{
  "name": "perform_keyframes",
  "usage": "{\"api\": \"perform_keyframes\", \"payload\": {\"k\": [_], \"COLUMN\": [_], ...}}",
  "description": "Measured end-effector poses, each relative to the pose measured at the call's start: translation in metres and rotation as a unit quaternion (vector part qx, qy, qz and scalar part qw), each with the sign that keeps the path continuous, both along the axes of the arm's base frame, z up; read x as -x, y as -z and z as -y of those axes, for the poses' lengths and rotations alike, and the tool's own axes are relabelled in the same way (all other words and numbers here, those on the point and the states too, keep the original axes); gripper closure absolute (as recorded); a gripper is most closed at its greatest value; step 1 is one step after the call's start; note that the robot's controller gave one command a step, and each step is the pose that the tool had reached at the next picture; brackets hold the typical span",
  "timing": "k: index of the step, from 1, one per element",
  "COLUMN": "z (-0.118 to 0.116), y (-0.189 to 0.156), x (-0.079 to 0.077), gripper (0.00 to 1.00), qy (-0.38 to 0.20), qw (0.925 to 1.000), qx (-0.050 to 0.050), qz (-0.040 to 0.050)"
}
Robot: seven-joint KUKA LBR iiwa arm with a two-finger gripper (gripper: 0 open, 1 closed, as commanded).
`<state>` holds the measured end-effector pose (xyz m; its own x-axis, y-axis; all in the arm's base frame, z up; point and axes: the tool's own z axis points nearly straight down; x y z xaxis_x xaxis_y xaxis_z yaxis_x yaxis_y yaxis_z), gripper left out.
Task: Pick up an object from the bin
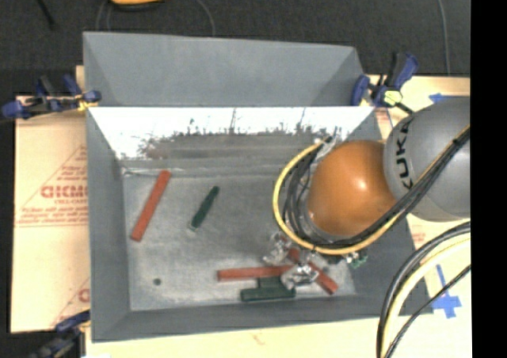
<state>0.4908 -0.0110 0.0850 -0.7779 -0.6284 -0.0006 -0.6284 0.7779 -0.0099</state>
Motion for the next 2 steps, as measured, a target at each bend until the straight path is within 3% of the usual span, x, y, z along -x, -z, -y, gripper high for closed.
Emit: {"api": "perform_keyframes", "payload": {"k": [1, 2], "z": [0.000, 0.003], "y": [0.000, -0.014], "x": [0.000, 0.001], "gripper": [1.00, 1.00], "qy": [0.000, -0.067], "qw": [1.0000, 0.9977], "qx": [0.000, -0.004], "qz": [0.0000, 0.0059]}}
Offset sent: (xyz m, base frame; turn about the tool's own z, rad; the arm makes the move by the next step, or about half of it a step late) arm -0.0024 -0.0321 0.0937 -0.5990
